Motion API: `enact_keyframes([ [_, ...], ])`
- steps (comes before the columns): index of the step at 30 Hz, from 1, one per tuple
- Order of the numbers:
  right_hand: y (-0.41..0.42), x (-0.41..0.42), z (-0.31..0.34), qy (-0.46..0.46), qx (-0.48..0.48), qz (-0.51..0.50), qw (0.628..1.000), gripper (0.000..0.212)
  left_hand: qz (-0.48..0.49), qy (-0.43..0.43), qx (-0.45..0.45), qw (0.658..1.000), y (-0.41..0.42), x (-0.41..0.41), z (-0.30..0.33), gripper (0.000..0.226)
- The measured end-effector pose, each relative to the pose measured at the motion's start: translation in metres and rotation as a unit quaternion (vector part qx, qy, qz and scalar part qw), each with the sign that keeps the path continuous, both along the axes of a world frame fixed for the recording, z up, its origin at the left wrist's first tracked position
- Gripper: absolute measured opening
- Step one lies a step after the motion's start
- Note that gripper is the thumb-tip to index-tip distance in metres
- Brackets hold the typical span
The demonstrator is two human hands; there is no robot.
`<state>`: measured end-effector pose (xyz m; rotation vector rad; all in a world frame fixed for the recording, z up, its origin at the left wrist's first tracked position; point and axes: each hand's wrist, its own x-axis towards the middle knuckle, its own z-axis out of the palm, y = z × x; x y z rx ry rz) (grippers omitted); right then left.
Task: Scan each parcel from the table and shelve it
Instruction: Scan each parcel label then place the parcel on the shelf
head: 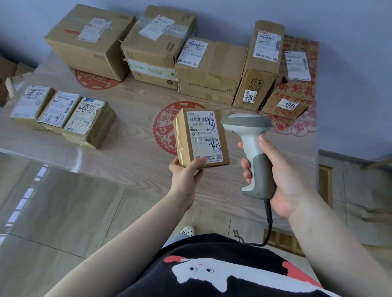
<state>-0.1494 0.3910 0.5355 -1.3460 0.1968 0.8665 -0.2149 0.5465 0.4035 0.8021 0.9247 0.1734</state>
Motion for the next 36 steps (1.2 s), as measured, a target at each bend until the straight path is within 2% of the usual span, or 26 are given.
enact_keyframes([
  [7,0.0,-0.008,0.003,0.012,0.02,0.007,1.0,0.048,-0.003,-0.002,0.018,1.0,-0.013,-0.002,0.004,0.089],
  [24,-0.005,-0.022,0.005,-0.015,0.005,0.032,0.999,0.041,0.005,-0.008,0.037,0.999,-0.025,-0.015,0.003,0.09],
  [31,-0.007,-0.023,0.001,-0.002,0.01,0.027,1.0,0.063,0.015,-0.008,0.036,0.999,-0.025,-0.019,0.001,0.092],
  [36,-0.01,-0.021,-0.002,0.002,0.003,0.039,0.999,0.051,0.032,-0.005,0.033,0.999,-0.026,-0.024,0.001,0.096],
])
